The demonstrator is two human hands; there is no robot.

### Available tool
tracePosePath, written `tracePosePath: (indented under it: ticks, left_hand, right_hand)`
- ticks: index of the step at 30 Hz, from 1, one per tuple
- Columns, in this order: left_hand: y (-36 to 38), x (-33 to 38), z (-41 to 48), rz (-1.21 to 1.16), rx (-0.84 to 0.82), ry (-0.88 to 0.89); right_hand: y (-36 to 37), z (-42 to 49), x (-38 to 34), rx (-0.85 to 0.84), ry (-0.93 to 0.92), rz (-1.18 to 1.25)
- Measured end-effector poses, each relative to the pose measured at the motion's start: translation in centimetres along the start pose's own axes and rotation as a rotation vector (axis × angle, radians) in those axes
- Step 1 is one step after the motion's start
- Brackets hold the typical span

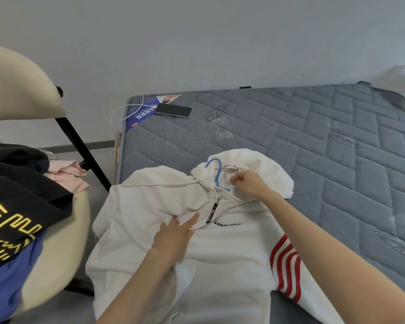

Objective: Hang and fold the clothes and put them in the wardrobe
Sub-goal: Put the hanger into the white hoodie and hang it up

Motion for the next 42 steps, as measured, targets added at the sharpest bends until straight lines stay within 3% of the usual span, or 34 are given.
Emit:
tracePosePath:
  ticks: [2,6,9,11,13,15,17,22,24,27,29,31,37,42]
  left_hand:
    - [0.1,0.0,0.4,-0.003,-0.002,0.003]
    - [0.5,-0.2,1.3,-0.007,-0.016,0.007]
    - [0.7,0.0,1.2,-0.011,-0.028,-0.015]
    - [0.6,0.2,1.1,-0.021,-0.024,-0.020]
    - [0.5,0.3,1.1,-0.018,-0.021,-0.017]
    - [0.4,0.4,1.0,-0.011,-0.022,-0.017]
    - [0.4,0.3,0.9,-0.014,-0.020,-0.011]
    - [0.4,0.2,0.7,-0.014,-0.013,0.016]
    - [0.4,0.1,0.7,-0.028,-0.016,0.024]
    - [0.6,-0.2,0.8,-0.041,-0.020,0.042]
    - [0.7,-0.3,0.7,-0.044,-0.016,0.054]
    - [0.7,-0.2,0.6,-0.049,-0.012,0.060]
    - [0.7,-0.1,0.6,-0.031,-0.012,0.084]
    - [0.3,-0.7,1.0,-0.053,-0.043,0.117]
  right_hand:
    - [0.4,-0.3,0.7,-0.159,0.052,-0.031]
    - [0.4,-1.8,0.8,-0.260,-0.016,0.021]
    - [0.6,-3.3,0.7,-0.084,-0.219,-0.036]
    - [0.3,-4.3,0.6,0.118,-0.257,0.117]
    - [-0.4,-5.7,0.0,0.132,-0.232,0.345]
    - [-1.1,-7.4,-0.9,-0.008,-0.267,0.467]
    - [-1.2,-8.9,-1.6,-0.194,-0.325,0.441]
    - [0.0,-10.8,-0.7,-0.639,-0.197,-0.048]
    - [0.1,-10.3,-0.2,-0.562,-0.189,-0.107]
    - [-0.1,-8.3,-0.3,-0.098,-0.212,0.084]
    - [-0.2,-6.6,-0.5,0.106,-0.158,0.137]
    - [0.1,-4.6,-0.9,0.120,-0.136,0.105]
    - [4.0,1.4,-1.9,-0.075,-0.035,-0.074]
    - [5.0,2.8,-1.5,-0.038,0.050,-0.044]
Point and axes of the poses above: each hand's wrist, its own z-axis towards the middle knuckle, its own y-axis out of the palm, x = y × z, the point moved 2 cm from there along z, towards the middle knuckle, and after that the axes turned 2 degrees about -y, right-handed, at the moved point
